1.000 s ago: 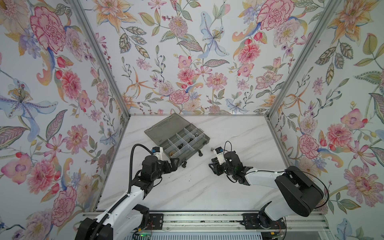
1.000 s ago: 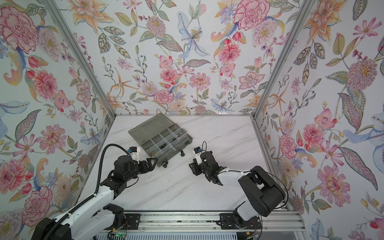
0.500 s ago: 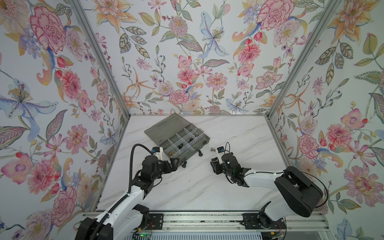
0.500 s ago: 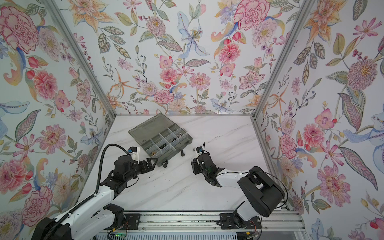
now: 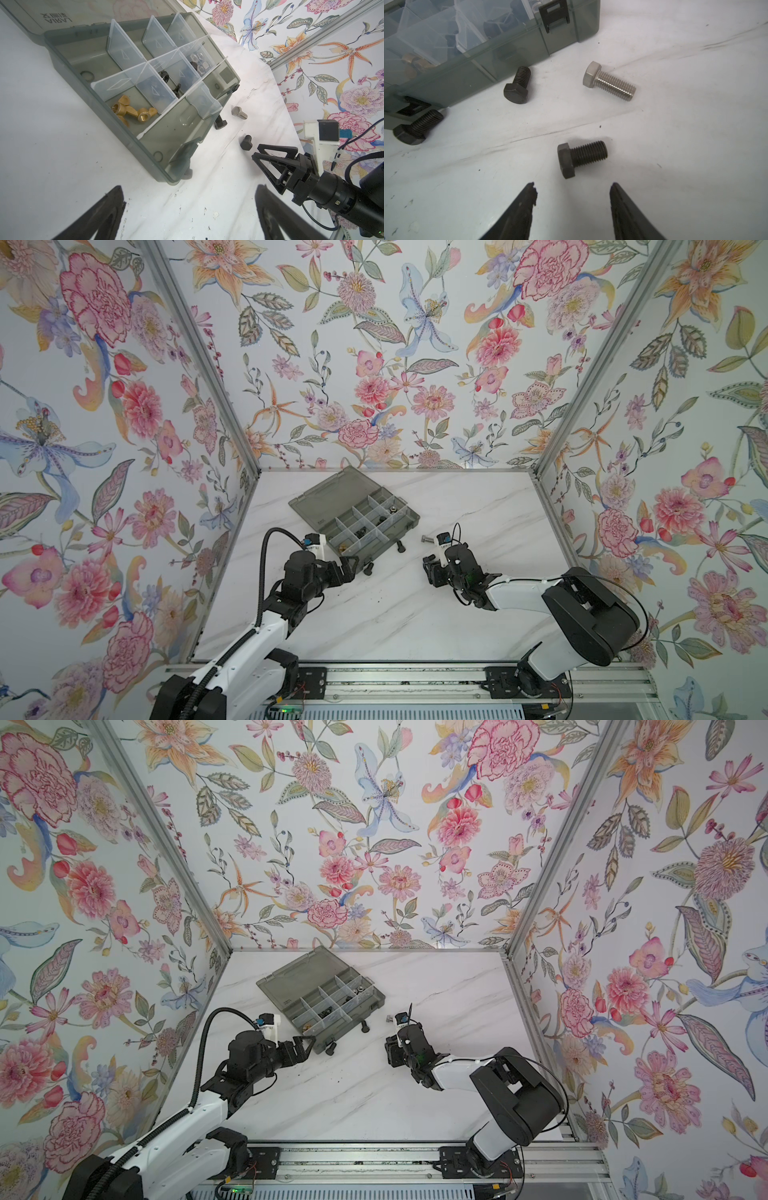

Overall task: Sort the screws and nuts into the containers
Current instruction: 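Lower the left gripper toward a dark hex bolt at the box edge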

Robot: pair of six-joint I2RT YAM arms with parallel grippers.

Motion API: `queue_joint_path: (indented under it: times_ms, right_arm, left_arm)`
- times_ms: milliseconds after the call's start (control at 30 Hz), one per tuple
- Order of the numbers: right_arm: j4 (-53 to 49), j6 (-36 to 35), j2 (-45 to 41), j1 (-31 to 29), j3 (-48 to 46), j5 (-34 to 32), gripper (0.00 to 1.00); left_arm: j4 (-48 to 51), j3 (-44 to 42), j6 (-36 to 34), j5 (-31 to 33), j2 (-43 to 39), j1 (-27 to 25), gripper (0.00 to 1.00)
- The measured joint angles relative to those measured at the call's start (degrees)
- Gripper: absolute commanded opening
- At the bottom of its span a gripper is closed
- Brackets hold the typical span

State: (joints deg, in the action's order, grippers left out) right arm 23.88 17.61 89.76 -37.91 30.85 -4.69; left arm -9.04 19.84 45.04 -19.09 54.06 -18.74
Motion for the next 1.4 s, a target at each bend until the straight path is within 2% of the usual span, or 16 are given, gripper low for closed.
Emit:
queue_joint_path:
  times_ms: [133,400,500,933,1400]
  right_arm:
    - [-0.11,-0.02,-0.52,0.17,-0.02,1.22,0.61]
    - [-0.22,-0.24,-5.66,3.72,-0.39,3.45,0.63]
    - [-0.26,-0.24,-7.32,4.76,-0.61,4.35,0.63]
    - [-0.46,-0.2,-9.09,7.06,-2.56,6.27,0.64]
    - [0.52,0.26,-9.2,7.69,-4.22,6.88,0.65]
  left_arm:
    - [0.02,-0.31,0.0,1.97,0.0,-1.95,1.0]
    - [0.33,-1.99,1.2,9.81,1.75,-13.77,0.99]
    - [-0.02,-2.78,2.47,12.33,3.26,-17.22,0.96]
    - [-0.37,-1.55,2.97,19.89,14.73,-22.97,0.83]
    - [-1.68,7.87,0.72,29.49,29.14,-27.47,0.81]
